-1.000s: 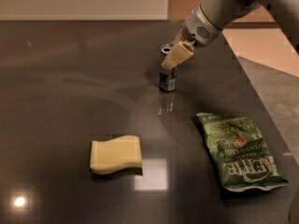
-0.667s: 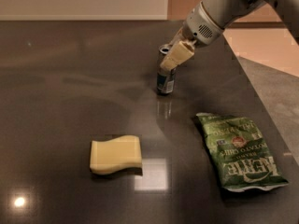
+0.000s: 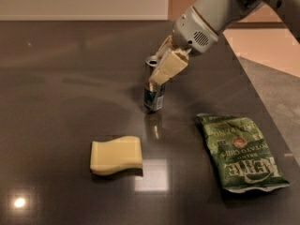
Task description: Move redbull can near sponge
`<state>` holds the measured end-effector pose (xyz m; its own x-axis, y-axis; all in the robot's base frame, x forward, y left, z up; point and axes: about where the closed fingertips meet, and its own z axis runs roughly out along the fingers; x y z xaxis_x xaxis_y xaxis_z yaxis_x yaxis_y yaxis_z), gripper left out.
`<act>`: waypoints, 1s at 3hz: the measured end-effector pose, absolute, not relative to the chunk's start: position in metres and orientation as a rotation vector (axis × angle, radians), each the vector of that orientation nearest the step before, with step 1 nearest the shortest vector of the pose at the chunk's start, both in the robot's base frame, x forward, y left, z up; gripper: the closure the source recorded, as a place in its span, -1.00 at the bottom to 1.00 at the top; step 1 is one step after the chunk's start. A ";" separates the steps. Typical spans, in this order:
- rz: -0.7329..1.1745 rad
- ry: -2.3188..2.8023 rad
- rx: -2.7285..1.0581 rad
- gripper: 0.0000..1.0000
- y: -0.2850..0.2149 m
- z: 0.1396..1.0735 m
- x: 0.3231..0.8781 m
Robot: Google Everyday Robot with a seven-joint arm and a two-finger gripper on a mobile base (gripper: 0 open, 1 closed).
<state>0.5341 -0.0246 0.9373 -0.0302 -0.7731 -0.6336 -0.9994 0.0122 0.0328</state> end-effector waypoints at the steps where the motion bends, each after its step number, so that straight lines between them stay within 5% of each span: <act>1: 0.713 1.784 -1.917 1.00 -0.003 0.934 0.502; 2: 0.711 1.741 -1.989 1.00 0.011 0.926 0.483; 3: 0.697 1.720 -2.025 0.65 0.019 0.918 0.475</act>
Offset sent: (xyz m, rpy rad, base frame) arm -0.0746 0.0474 -0.0222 -0.0556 -0.0074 0.2262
